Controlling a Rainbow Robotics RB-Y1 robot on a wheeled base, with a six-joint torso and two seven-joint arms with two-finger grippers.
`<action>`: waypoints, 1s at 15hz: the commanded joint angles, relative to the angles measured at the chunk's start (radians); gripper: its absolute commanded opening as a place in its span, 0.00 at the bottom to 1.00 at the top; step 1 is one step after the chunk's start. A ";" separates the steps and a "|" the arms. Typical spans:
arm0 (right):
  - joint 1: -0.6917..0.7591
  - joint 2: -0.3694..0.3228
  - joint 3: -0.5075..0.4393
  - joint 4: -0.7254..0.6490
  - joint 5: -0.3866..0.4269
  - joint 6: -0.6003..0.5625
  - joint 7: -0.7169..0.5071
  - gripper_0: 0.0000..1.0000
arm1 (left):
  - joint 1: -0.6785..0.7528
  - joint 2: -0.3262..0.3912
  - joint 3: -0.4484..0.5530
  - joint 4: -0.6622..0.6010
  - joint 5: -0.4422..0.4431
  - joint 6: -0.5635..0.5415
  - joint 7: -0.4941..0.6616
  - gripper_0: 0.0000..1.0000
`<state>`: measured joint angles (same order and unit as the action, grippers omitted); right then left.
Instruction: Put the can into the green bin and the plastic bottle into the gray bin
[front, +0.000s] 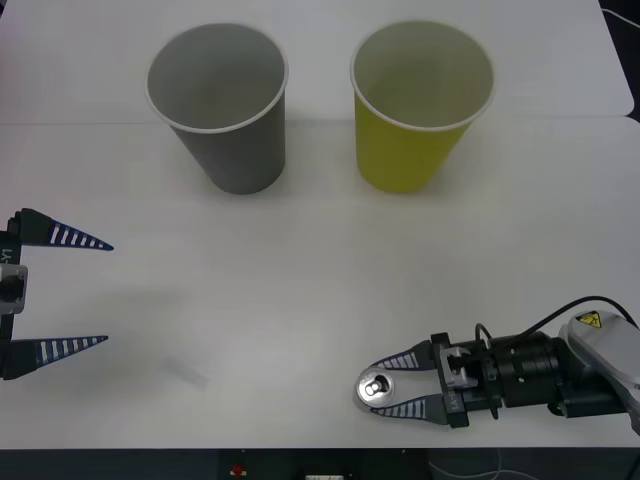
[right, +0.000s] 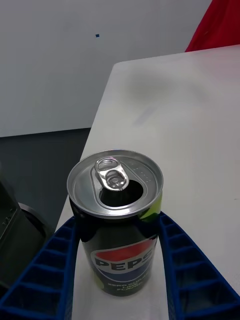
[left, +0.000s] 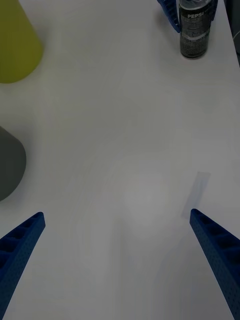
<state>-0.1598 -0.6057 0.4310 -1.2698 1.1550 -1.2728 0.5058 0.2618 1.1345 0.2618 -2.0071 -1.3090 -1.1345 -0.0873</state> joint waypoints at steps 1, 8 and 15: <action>0.000 0.000 0.000 0.000 0.000 0.000 -0.003 0.00 | 0.000 0.000 0.000 0.000 0.000 0.000 0.000 1.00; 0.000 -0.009 0.002 -0.014 -0.026 0.000 -0.006 0.00 | 0.000 0.000 0.000 0.000 0.000 0.000 0.000 1.00; 0.014 -0.137 0.115 -0.188 -0.222 0.178 -0.058 0.00 | 0.000 0.000 0.000 0.000 0.000 0.000 0.000 1.00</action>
<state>-0.1504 -0.7213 0.5271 -1.4304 0.9645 -1.1318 0.4538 0.2618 1.1345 0.2618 -2.0071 -1.3090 -1.1345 -0.0873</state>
